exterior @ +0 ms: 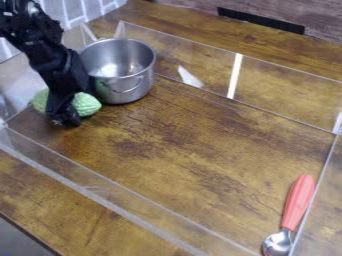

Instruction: Put the green object in the silver pot

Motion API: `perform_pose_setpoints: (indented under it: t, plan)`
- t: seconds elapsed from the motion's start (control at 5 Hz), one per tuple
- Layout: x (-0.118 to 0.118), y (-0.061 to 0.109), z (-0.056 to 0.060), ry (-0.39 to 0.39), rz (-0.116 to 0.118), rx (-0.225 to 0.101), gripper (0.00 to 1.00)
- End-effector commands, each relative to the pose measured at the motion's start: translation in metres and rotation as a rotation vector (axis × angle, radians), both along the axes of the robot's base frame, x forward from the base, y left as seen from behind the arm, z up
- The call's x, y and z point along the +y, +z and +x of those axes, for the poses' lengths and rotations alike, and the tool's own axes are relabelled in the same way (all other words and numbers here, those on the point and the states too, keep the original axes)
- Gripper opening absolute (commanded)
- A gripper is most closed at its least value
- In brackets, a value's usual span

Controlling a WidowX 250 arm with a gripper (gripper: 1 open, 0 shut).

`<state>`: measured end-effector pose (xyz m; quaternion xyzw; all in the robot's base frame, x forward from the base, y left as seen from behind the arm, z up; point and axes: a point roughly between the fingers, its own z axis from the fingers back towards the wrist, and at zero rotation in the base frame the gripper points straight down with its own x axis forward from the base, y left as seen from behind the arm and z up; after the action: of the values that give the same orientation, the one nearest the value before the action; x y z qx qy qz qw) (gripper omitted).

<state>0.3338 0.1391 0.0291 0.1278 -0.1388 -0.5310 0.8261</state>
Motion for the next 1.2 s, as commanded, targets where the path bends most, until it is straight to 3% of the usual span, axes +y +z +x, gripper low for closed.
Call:
perform_pose_setpoints:
  t: [0.0, 1.0]
  plan:
    - [-0.003, -0.009, 0.000, 0.002, -0.025, 0.022, 0.00]
    - [-0.008, -0.016, 0.012, 0.008, -0.083, 0.007, 0.00]
